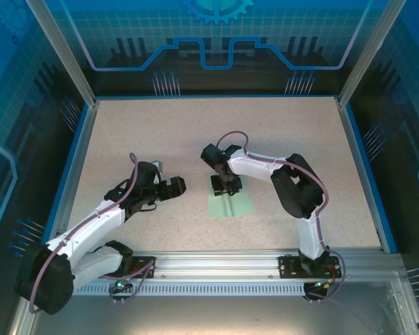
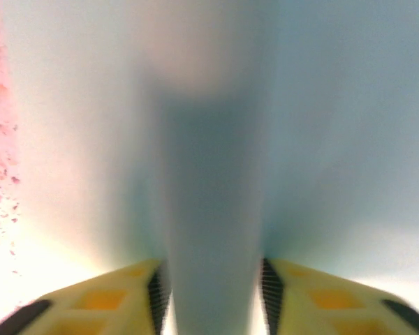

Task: Fold a paper plane with a square sheet of paper (pick it up from the middle)
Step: Fold the square sheet of paper in half at the center of the table.

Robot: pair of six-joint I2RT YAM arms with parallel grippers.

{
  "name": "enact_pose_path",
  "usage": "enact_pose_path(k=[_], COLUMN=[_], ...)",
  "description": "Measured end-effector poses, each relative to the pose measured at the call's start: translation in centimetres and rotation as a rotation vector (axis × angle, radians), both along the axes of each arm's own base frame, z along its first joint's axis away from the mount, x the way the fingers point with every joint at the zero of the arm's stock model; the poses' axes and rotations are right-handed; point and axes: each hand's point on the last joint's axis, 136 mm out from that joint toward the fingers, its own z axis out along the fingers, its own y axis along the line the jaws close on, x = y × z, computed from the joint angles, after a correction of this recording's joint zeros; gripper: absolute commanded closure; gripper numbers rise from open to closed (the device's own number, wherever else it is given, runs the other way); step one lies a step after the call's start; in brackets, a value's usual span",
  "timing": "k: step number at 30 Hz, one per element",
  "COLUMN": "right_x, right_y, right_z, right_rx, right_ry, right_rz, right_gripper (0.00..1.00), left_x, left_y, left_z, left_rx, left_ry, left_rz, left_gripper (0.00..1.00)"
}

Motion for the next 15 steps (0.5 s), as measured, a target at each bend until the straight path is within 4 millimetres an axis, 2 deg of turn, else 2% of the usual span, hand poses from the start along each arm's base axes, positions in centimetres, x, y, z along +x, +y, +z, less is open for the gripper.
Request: enact_pose_path(k=[9, 15], right_x=[-0.4, -0.2], right_y=[1.7, 2.9], right_z=[3.6, 6.9], right_rx=[0.165, 0.400], right_ry=[-0.032, -0.052], right_rz=[0.011, -0.019], right_gripper=[0.62, 0.60], left_x=[0.0, 0.0], left_y=[0.0, -0.1], left_z=[-0.1, -0.1], left_rx=[0.002, 0.000], left_ry=[0.005, 0.009], left_rz=[0.000, -0.002], left_gripper=[0.02, 0.01])
